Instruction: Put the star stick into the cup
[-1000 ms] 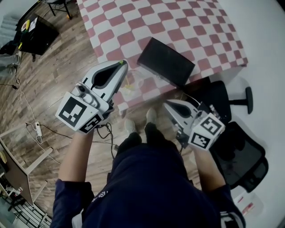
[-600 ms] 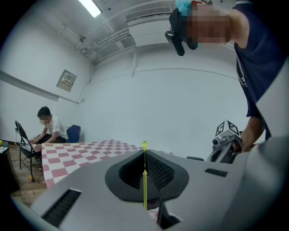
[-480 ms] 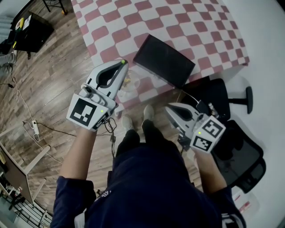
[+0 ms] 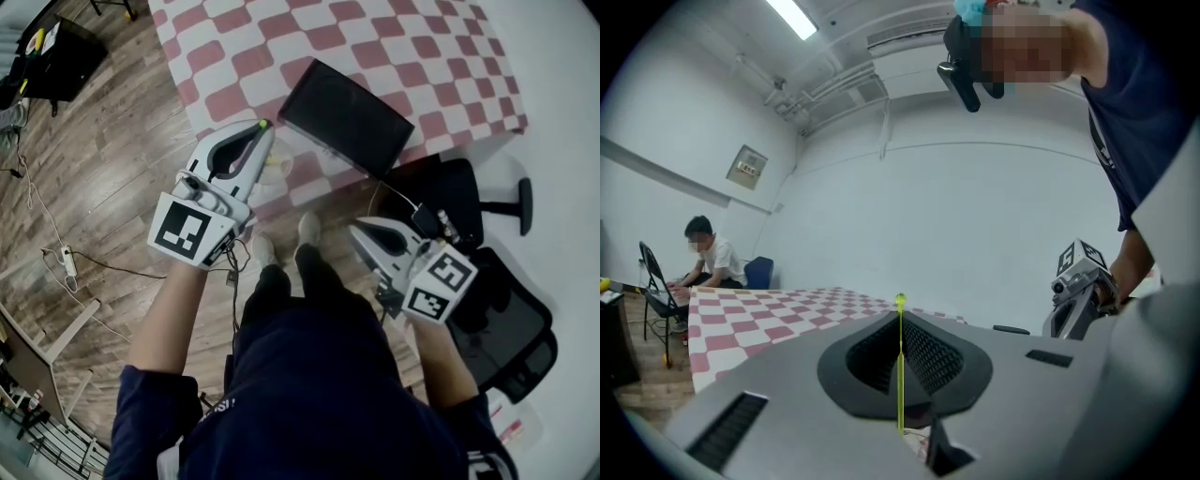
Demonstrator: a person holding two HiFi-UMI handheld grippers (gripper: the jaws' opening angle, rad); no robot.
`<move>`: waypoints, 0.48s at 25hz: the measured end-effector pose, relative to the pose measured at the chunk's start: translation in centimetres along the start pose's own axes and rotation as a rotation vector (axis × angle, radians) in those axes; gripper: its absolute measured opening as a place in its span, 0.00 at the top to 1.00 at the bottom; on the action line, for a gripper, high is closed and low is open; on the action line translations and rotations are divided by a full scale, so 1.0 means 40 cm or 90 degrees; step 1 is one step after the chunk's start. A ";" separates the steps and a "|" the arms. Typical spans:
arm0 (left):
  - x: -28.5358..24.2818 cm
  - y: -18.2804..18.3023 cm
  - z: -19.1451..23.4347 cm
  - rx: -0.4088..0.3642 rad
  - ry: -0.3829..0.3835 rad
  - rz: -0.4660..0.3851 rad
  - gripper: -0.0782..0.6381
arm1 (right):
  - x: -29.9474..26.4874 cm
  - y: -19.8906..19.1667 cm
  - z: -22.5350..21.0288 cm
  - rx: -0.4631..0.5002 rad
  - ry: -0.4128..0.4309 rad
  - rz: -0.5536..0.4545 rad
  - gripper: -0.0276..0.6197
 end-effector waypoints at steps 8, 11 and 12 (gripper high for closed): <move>0.037 -0.029 -0.027 0.024 0.002 0.034 0.77 | 0.013 -0.023 0.017 -0.001 0.006 0.003 0.93; 0.046 -0.036 -0.035 0.027 -0.004 0.030 0.76 | 0.016 -0.033 0.024 -0.003 0.007 0.006 0.93; 0.048 -0.039 -0.040 0.026 -0.007 0.030 0.76 | 0.018 -0.036 0.026 -0.004 0.007 0.006 0.93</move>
Point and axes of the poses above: the fingertips, and each gripper's own axes: x backward along the fingers, z to its left, y out of its top, the point moved 7 cm from there along x, backward along the fingers, and after that the axes turned 11 degrees about -z, right-handed, at the moved point
